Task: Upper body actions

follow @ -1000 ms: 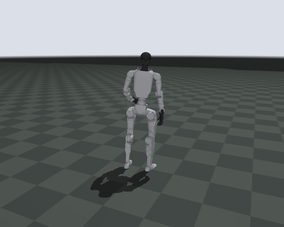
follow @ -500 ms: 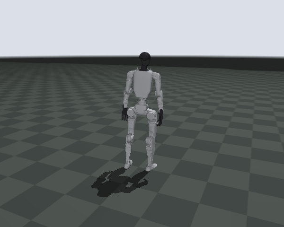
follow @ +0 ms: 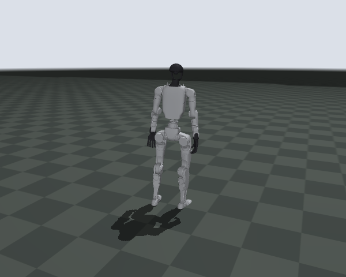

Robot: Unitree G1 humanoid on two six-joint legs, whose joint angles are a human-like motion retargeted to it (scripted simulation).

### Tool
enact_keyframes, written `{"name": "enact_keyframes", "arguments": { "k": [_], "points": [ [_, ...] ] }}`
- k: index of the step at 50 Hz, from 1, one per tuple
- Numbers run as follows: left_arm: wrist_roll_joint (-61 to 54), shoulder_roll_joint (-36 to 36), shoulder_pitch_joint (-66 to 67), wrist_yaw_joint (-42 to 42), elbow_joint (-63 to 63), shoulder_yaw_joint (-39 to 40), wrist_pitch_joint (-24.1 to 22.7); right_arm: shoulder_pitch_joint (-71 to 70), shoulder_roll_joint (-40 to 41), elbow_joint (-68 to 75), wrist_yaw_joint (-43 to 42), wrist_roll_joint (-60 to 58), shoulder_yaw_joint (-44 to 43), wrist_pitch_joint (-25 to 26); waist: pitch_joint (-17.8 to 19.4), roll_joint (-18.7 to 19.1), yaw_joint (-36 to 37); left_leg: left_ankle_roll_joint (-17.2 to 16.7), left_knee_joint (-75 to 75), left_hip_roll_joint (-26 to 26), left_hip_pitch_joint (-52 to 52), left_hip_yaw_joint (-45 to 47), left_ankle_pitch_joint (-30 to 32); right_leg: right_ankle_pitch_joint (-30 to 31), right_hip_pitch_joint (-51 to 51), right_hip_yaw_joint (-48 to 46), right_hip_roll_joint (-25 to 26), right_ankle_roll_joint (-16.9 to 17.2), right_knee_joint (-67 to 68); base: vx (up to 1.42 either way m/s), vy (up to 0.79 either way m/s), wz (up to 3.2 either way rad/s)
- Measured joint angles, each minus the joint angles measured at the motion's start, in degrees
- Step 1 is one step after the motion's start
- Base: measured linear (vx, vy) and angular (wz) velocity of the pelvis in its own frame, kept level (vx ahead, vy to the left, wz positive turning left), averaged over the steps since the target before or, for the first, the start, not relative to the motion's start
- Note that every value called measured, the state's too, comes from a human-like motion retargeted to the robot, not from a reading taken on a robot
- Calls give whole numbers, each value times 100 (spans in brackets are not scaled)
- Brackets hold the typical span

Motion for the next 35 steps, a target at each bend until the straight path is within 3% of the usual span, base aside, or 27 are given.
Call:
{"name": "enact_keyframes", "arguments": {
  "k": [35],
  "points": [
    [-9, 104, -82, -118, 72, -57, -78, 6, -33, 61, -21, -2, 9, 20, 161, 41, -75, -12, -9, 2, -105, 10, 43, 20, -99, -13, -2, -15, -7, 0, 0, 0]
  ]
}}
